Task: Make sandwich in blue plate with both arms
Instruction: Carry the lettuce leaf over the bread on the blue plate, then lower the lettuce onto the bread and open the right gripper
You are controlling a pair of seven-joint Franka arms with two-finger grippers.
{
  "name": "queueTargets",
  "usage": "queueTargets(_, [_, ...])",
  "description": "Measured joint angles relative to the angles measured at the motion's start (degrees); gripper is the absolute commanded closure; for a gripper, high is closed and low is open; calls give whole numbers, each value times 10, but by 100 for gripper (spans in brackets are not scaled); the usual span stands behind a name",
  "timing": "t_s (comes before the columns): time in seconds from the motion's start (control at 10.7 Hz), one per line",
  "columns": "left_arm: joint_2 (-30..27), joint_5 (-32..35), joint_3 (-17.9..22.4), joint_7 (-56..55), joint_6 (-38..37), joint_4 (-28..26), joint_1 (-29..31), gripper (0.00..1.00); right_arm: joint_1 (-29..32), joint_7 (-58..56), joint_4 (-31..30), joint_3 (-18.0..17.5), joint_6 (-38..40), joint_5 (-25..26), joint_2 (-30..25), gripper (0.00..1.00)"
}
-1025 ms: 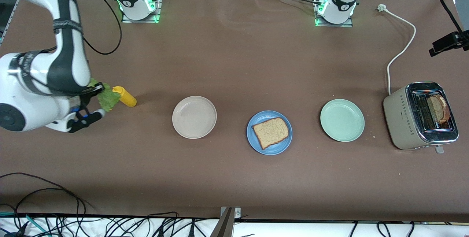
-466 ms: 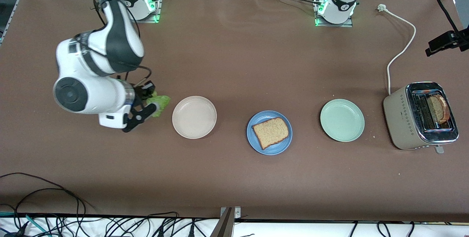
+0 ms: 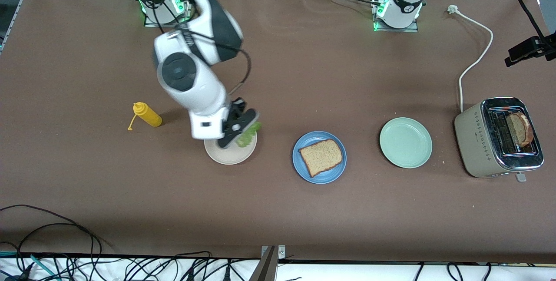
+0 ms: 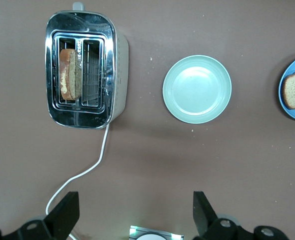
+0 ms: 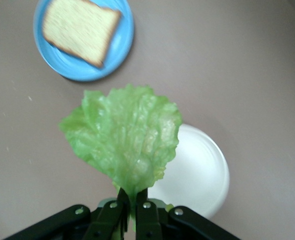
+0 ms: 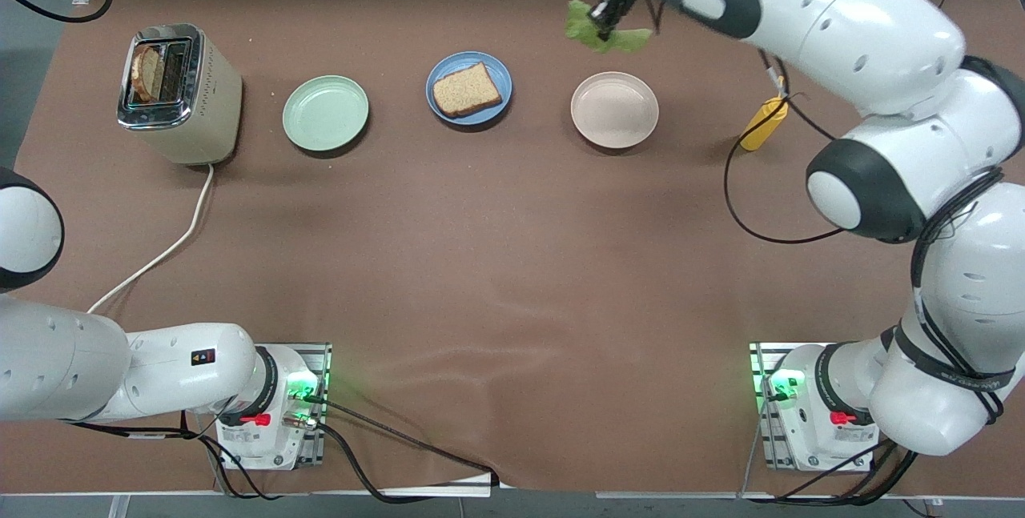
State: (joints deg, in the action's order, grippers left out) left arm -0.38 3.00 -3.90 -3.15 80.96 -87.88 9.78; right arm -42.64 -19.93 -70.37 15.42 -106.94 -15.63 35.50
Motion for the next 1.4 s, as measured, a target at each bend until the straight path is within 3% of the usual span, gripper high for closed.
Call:
queueTargets(0.47, [0,0,1,0,0,1,1,0,-142,132,-3,1,-250,1,94,100])
queueTargets(0.84, [0,0,1,0,0,1,1,0,-147,98,-3,4,-454,1,155,100])
queueTargets(1.4, [0,0,1,0,0,1,1,0,-150,28,18,4,-631,2,241,100])
